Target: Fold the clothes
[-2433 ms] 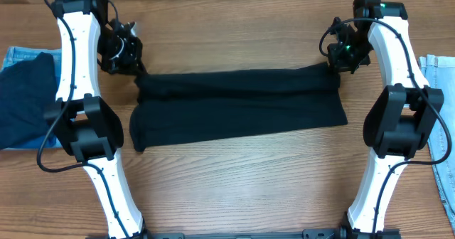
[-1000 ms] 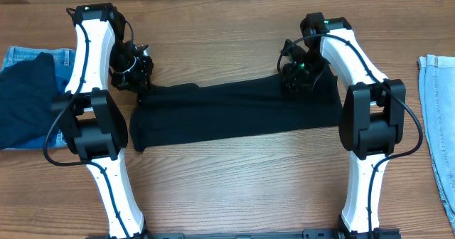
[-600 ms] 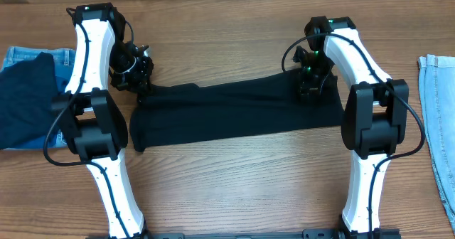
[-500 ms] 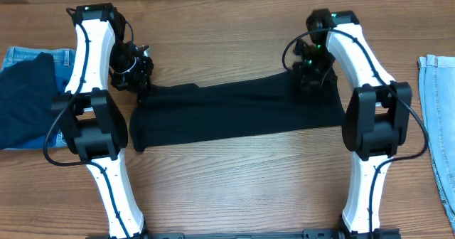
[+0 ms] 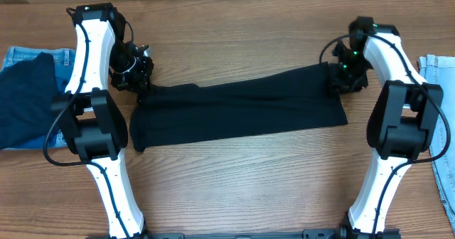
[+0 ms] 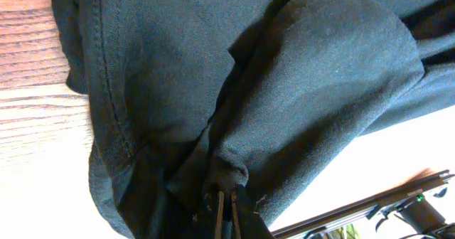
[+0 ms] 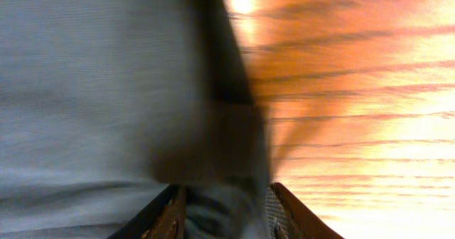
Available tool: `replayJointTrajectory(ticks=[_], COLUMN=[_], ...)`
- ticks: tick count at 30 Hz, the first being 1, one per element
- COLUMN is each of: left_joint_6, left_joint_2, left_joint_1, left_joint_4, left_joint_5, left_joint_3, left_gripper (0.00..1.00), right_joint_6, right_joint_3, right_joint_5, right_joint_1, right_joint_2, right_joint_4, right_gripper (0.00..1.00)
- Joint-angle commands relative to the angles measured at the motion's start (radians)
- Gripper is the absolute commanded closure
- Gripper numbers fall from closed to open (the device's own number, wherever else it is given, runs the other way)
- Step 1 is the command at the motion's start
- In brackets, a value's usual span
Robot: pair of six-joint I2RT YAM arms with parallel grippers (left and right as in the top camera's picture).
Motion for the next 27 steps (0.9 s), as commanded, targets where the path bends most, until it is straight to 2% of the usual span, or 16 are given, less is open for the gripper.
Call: replayJointTrajectory(ticks=[1,4,8,11,15,17,20,27], left_joint_6=[0.016,0.016,0.016,0.016,0.016,0.016,0.016,0.016], left_joint_2=[-0.024,-0.024,-0.024,-0.024,-0.024,-0.024,-0.024,-0.024], left_joint_1=[0.002,0.002,0.002,0.002,0.002,0.002,0.002,0.000], left_joint_4=[-0.003,-0.003,-0.003,-0.002,-0.001,-0.001,-0.003,-0.002], left_joint_5=[-0.006,-0.006,-0.006,-0.006,-0.006,-0.006,-0.006,-0.006], left_joint_3=[-0.003,-0.003,-0.003,-0.003,-0.003,-0.003,-0.003,-0.003], left_gripper=[0.96,0.96,0.96,0.96,0.95,0.95,0.95,0.95], right_joint_6=[0.011,0.020,0.034,0.047,-0.109,-0.111,-0.050,-0.030], right_joint_3=[-0.042,-0.010,0.167,0.215,0.202,0.202,0.201,0.201], right_joint_5=[-0.045,-0.044,-0.037,-0.074,-0.307,-0.306,-0.245,-0.246], right_joint_1=[-0.032,-0.039,-0.034,0.007,0.153,0.271,0.418,0.555], right_joint_2=[0.013,0.009,-0.087,-0.153,-0.157,-0.153,-0.118,0.002], right_joint_4=[0.023,0.004,-0.088,-0.110,-0.180,-0.174,-0.068,0.023], right_gripper=[0.60,0.68,0.67,0.62,0.61,0.61,0.61,0.60])
